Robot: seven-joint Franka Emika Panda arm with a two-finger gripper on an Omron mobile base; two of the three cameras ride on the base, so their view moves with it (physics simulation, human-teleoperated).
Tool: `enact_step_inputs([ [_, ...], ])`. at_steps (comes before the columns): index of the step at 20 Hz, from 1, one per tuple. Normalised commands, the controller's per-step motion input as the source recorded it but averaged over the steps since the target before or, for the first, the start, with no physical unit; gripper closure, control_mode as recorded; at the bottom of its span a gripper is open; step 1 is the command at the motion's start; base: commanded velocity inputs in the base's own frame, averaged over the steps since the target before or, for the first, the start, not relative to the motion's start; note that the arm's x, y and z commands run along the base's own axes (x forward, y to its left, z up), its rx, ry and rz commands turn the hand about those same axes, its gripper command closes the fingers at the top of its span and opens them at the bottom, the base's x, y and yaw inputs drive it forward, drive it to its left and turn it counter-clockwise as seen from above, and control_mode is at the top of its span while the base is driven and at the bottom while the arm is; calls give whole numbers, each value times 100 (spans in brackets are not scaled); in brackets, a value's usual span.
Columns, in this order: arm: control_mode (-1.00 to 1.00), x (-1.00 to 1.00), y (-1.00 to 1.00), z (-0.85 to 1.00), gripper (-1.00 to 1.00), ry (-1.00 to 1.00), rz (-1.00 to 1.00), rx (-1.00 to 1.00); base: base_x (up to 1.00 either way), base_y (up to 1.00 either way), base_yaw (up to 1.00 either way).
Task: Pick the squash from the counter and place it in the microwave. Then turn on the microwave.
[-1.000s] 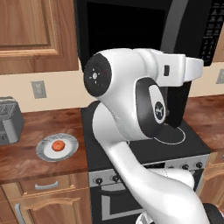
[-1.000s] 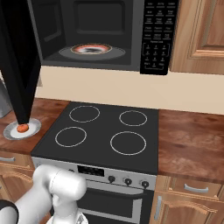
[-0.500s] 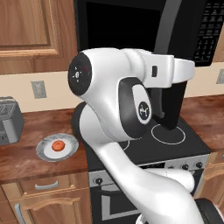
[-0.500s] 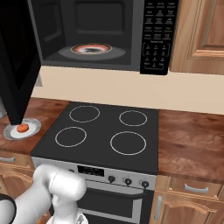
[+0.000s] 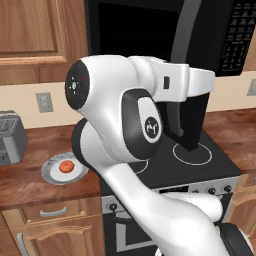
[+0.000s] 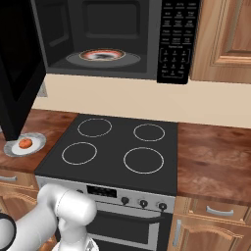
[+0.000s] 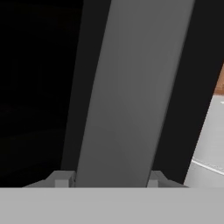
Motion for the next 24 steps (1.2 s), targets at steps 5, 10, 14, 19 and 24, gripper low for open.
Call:
enact_step_inputs([
  [5, -100, 0, 2, -5, 100, 0, 0, 0, 0, 0, 0],
  [10, -100, 0, 1, -9, 100, 0, 0, 0, 0, 0, 0],
  [14, -100, 0, 12, -11, 100, 0, 0, 0, 0, 0, 0],
  [19, -100, 0, 22, -11, 100, 0, 0, 0, 0, 0, 0],
  [24, -100, 0, 19, -9, 100, 0, 0, 0, 0, 0, 0],
])
